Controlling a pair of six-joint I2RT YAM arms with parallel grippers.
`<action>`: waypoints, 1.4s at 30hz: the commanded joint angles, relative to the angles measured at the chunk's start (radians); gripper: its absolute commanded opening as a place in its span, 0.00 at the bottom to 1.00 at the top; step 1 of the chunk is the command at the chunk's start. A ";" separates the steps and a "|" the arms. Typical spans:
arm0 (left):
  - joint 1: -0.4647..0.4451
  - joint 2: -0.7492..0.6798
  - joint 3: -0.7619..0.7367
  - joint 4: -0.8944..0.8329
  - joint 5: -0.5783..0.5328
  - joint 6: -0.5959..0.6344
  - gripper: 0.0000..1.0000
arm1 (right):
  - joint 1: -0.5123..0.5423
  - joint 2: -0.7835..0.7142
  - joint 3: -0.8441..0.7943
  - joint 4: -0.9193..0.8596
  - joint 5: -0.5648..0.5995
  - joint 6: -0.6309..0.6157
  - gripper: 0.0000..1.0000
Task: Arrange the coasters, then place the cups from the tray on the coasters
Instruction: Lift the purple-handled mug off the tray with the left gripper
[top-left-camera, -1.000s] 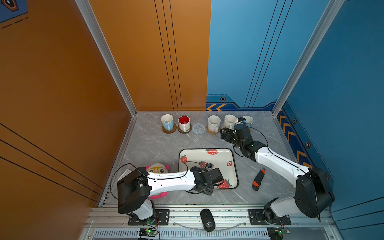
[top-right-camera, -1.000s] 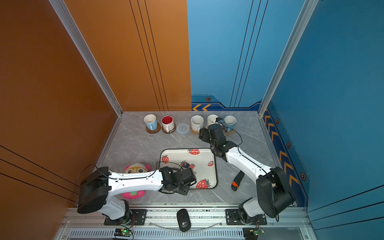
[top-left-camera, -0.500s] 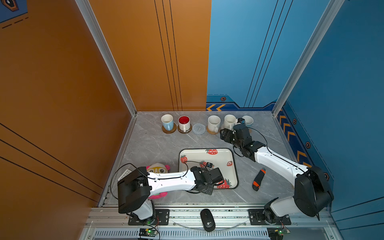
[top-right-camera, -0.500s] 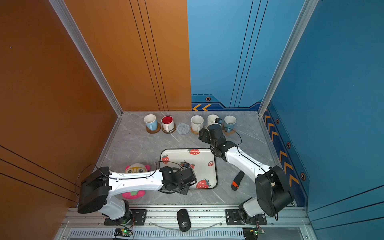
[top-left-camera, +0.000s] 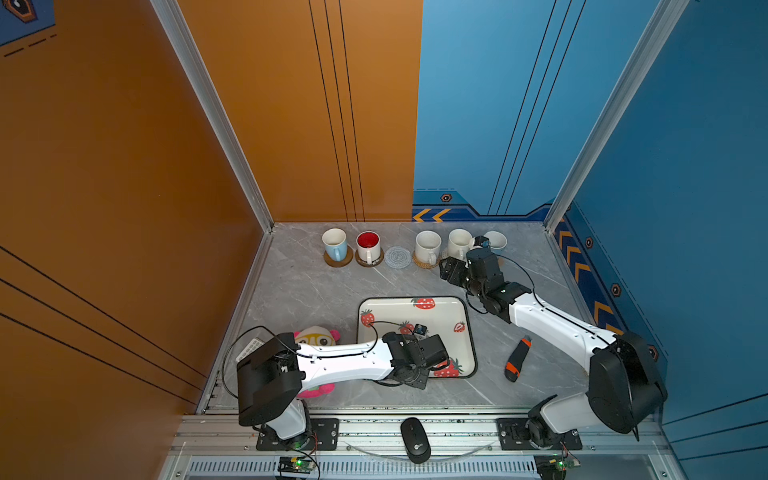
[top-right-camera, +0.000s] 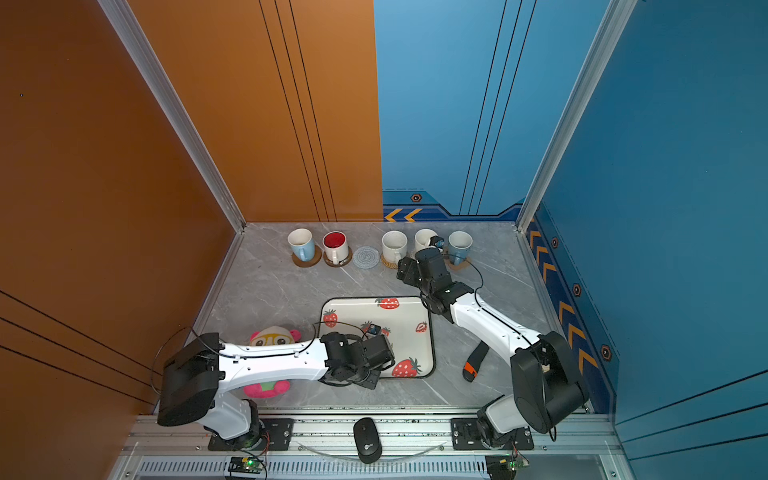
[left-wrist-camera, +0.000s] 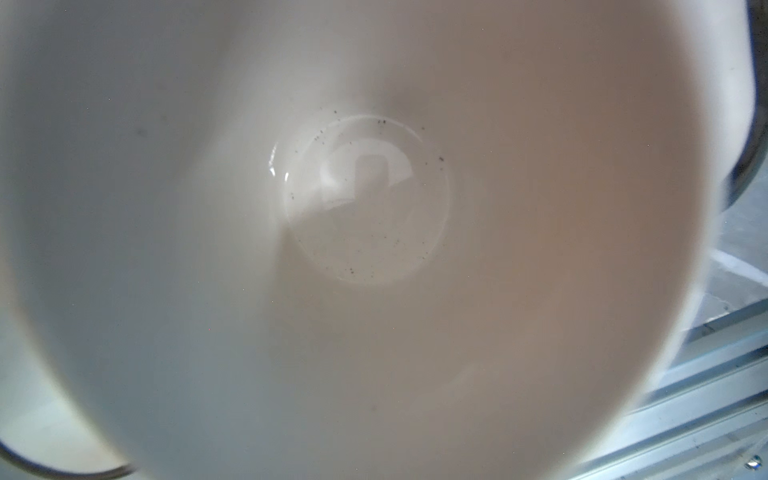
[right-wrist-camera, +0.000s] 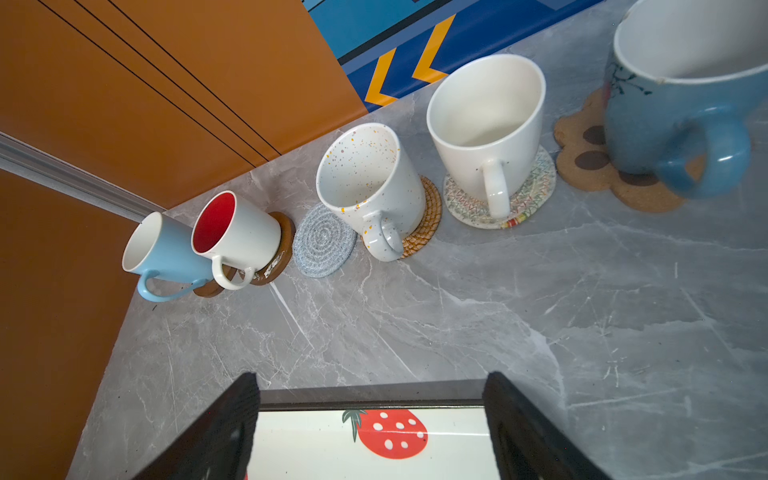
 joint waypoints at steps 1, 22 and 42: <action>0.007 -0.024 0.022 -0.004 -0.045 -0.001 0.00 | 0.007 -0.004 0.029 -0.036 -0.003 -0.007 0.83; 0.007 -0.135 -0.018 -0.016 -0.110 -0.021 0.00 | 0.018 -0.016 0.031 -0.042 0.001 -0.011 0.83; 0.104 -0.219 0.060 -0.106 -0.138 0.032 0.00 | 0.027 0.051 0.077 -0.039 -0.025 -0.024 0.83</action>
